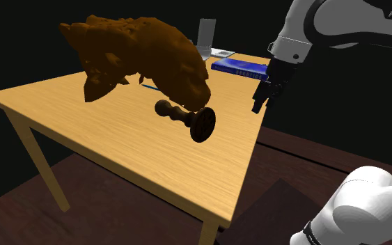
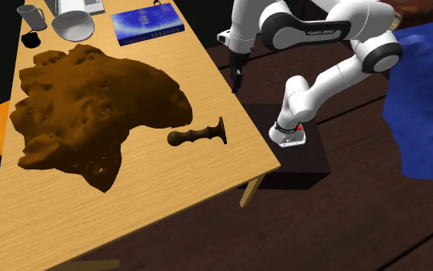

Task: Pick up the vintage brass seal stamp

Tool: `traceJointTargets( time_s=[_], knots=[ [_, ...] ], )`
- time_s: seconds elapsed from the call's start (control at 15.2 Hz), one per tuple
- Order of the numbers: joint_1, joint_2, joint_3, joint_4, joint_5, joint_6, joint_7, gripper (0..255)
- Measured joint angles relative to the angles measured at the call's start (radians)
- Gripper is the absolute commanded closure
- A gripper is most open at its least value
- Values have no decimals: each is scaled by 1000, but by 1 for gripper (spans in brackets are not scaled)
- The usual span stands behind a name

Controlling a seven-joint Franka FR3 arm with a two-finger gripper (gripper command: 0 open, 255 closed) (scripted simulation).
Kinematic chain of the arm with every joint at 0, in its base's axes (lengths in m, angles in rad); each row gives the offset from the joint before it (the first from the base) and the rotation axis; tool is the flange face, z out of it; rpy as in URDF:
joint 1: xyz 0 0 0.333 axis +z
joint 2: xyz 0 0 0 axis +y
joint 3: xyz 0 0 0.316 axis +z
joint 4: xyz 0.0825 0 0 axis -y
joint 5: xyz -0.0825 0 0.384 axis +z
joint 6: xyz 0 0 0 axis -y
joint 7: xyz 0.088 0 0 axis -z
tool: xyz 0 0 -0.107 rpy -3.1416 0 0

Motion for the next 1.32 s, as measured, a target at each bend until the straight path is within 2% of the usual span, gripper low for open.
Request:
traceJointTargets(
  time_s=[0.2,0.66,0.99,1.32],
  knots=[
    [8,36,22,31,11,2,20,0],
    [39,239,135,194,46,30,128,0],
    [58,408,214,365,43,17,216,0],
    [83,608,292,578,6,-11,314,0]
  ],
)
